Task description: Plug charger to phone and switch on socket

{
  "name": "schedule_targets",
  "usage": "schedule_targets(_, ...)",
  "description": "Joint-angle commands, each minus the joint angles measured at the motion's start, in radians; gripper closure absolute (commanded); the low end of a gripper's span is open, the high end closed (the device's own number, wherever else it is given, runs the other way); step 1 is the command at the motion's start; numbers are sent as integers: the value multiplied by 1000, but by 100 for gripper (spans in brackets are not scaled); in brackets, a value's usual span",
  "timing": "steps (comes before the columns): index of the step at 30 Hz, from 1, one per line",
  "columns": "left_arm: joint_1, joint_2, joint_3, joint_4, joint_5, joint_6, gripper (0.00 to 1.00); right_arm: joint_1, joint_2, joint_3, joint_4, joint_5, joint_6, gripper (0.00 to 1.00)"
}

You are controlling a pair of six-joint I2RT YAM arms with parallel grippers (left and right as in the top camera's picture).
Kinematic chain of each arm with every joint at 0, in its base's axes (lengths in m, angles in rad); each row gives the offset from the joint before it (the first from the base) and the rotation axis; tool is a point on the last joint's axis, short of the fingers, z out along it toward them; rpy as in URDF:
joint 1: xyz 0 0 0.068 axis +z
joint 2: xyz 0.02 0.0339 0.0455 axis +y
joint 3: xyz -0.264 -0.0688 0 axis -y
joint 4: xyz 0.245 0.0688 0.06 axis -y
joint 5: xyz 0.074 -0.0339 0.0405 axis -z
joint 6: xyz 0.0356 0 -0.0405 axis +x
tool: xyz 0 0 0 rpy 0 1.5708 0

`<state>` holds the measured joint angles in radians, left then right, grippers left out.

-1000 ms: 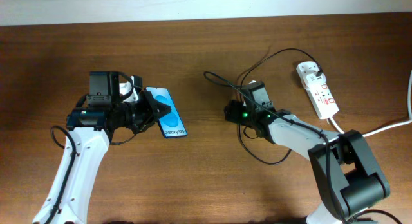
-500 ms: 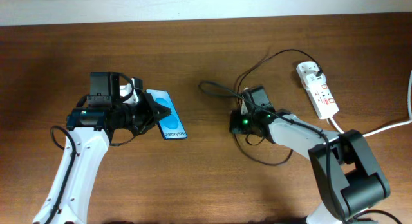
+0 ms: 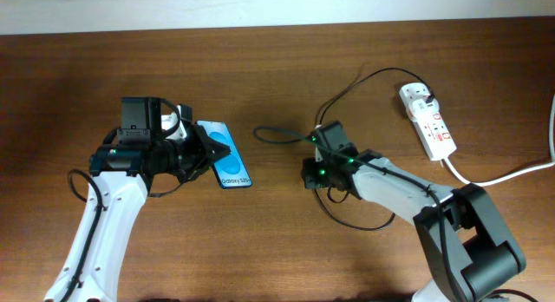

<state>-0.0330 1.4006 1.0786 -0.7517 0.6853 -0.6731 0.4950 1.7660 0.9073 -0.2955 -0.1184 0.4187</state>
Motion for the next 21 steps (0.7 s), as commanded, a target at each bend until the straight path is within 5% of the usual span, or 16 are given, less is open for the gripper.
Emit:
schedule_targets(1, 5, -21, 3, 6, 34, 12, 95, 43, 57, -27, -39, 106, 1, 65)
schedule_targets(7, 5, -21, 3, 6, 33, 12, 95, 42, 87, -27, -31, 203, 8, 71)
schedule_targets(10, 5, -21, 3, 6, 34, 12, 95, 43, 111, -27, -39, 198, 61, 89)
schedule_targets(12, 5, -21, 3, 12, 60, 12, 99, 42, 110, -27, -39, 128, 61, 96)
schedule_targets(17, 5, -21, 3, 151, 217, 25, 100, 24, 46, -8, -115, -33, 60, 96)
schedule_targets(21, 5, -19, 3, 324, 333, 61, 100, -98, -202, 2, -254, -454, -96, 96)
